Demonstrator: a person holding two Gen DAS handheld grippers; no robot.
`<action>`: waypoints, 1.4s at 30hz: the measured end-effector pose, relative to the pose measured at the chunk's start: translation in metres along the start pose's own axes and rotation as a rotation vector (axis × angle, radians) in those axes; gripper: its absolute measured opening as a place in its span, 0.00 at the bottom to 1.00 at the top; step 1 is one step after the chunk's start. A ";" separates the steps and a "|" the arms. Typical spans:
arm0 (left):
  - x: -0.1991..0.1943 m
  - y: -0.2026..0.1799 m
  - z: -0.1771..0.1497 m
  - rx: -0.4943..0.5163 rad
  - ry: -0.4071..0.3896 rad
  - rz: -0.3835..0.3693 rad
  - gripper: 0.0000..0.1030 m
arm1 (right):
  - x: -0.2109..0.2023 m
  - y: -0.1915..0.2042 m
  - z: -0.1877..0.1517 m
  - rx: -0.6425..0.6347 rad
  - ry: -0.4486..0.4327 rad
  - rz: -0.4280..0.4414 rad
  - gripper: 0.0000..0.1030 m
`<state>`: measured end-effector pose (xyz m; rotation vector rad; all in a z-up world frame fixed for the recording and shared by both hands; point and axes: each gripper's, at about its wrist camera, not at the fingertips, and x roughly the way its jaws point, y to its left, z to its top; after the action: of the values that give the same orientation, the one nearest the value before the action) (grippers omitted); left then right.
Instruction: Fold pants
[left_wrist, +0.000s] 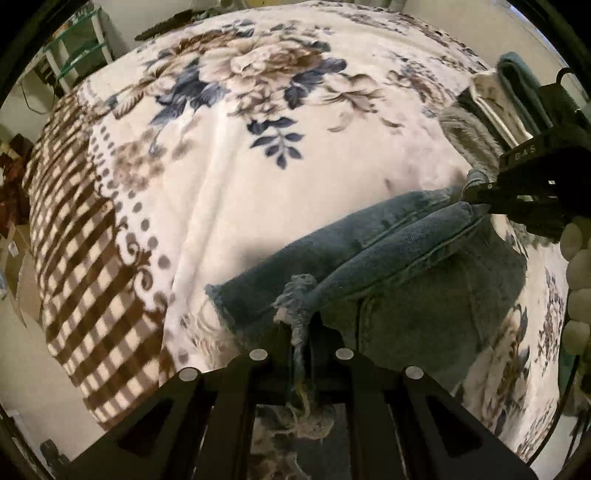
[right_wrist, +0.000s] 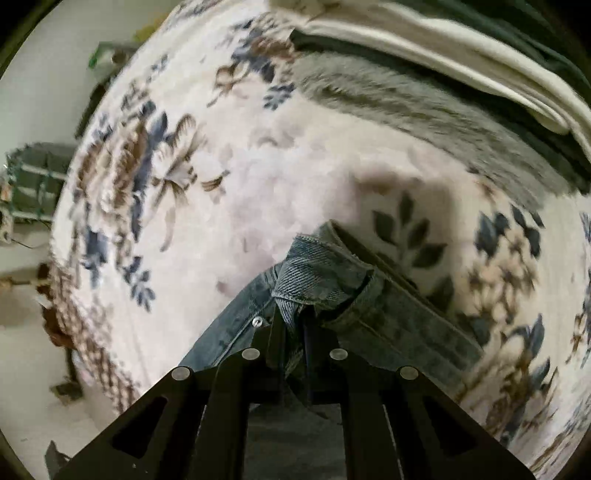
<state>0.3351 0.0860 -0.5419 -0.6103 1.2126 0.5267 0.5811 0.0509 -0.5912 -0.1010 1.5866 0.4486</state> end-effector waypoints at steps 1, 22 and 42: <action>0.005 0.002 0.002 -0.007 0.007 -0.004 0.05 | 0.006 0.003 0.003 0.001 0.006 -0.009 0.07; -0.042 -0.008 -0.001 -0.155 -0.108 0.023 0.85 | -0.037 -0.031 -0.025 -0.078 -0.015 0.167 0.91; 0.016 -0.024 -0.141 -0.935 0.071 -0.279 0.84 | -0.037 -0.170 -0.115 0.028 0.017 0.367 0.91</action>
<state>0.2573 -0.0270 -0.5862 -1.5727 0.8750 0.8339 0.5326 -0.1521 -0.5922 0.2120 1.6316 0.7110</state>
